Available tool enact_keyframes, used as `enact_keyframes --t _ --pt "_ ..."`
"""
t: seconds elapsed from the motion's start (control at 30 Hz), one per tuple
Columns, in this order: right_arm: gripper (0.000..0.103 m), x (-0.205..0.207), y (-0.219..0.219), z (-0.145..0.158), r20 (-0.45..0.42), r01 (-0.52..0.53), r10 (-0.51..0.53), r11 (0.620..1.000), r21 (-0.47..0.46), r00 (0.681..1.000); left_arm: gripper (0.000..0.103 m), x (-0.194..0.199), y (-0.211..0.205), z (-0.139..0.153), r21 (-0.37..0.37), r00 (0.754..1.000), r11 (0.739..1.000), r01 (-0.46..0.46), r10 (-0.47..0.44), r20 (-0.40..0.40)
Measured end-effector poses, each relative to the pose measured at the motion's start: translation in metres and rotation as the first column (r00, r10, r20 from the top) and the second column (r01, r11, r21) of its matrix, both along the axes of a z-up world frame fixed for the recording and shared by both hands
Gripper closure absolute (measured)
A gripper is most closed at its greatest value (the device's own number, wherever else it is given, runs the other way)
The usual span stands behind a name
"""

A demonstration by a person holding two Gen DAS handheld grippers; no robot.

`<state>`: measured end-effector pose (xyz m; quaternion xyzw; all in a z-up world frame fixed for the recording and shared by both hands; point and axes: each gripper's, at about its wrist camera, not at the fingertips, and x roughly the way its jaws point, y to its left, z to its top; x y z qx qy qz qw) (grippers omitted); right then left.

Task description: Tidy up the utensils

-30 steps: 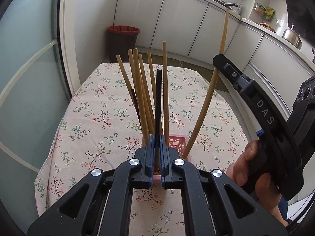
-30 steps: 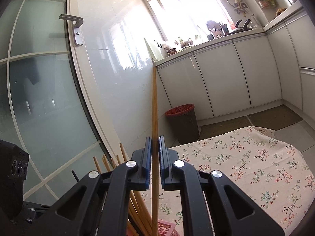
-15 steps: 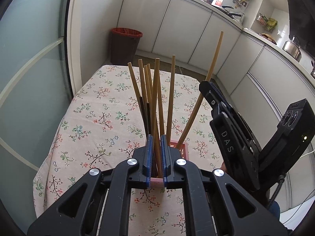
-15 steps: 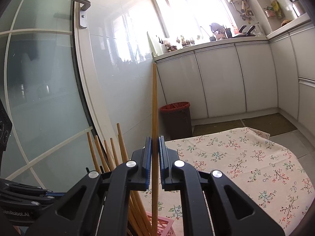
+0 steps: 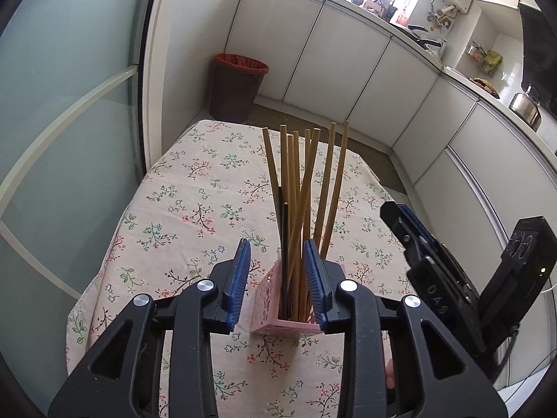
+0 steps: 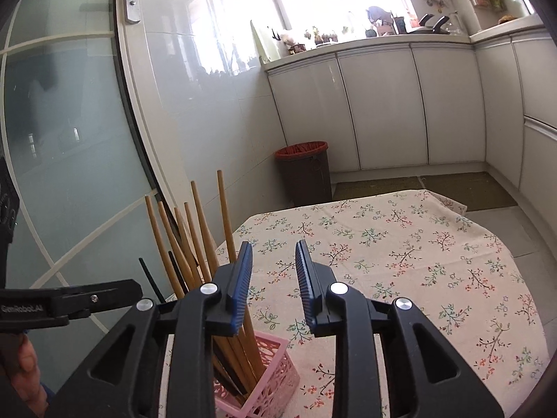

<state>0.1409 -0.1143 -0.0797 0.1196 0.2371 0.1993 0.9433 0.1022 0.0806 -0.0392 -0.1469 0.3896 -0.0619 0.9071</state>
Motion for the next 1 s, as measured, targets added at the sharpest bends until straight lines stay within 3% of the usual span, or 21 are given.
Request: enact_keyframes --t 0.07,0.1,0.13,0.17,0.23,0.27,0.43,0.67,1.0 --pt "0.072 -0.01 -0.004 0.013 -0.008 -0.008 0.008 0.999 -0.033 1.0 0.067 -0.003 -0.002 0.002 0.005 1.0 1.0 0.002 -0.002 0.001" --pt "0.063 -0.016 -0.006 0.019 -0.006 -0.018 0.018 0.999 -0.047 1.0 0.065 -0.004 -0.003 0.003 0.009 1.0 1.0 0.0 0.0 0.0" --pt "0.054 -0.023 -0.007 0.025 -0.003 -0.026 0.025 0.997 -0.066 1.0 0.056 -0.007 -0.004 0.005 0.017 1.0 1.0 -0.004 0.004 -0.001" --pt "0.051 -0.031 -0.007 0.031 -0.002 -0.039 0.039 0.996 -0.086 0.999 0.04 -0.009 -0.006 0.007 0.025 1.0 1.0 -0.009 0.009 -0.002" --pt "0.038 -0.045 -0.007 0.04 -0.019 -0.075 0.073 0.99 -0.116 0.997 0.022 -0.015 -0.009 0.01 0.039 1.0 0.999 -0.029 0.029 -0.006" --pt "0.033 -0.051 -0.007 0.043 -0.033 -0.085 0.082 0.988 -0.128 0.996 0.018 -0.02 -0.011 0.012 0.05 0.999 0.998 -0.039 0.039 -0.008" --pt "0.015 -0.081 -0.005 0.051 -0.095 -0.088 0.071 0.978 -0.19 0.993 0.012 -0.043 -0.024 0.015 0.141 0.994 0.985 -0.095 0.101 -0.034" --pt "0.008 -0.103 -0.029 0.062 -0.157 -0.04 0.02 0.991 -0.128 0.987 0.007 -0.091 -0.027 0.035 0.178 0.989 0.973 -0.148 0.141 0.054" --pt "0.007 -0.124 -0.037 0.05 -0.281 -0.014 -0.025 0.99 -0.139 0.959 0.007 -0.115 -0.038 0.045 0.225 0.987 0.962 -0.157 0.146 0.065"
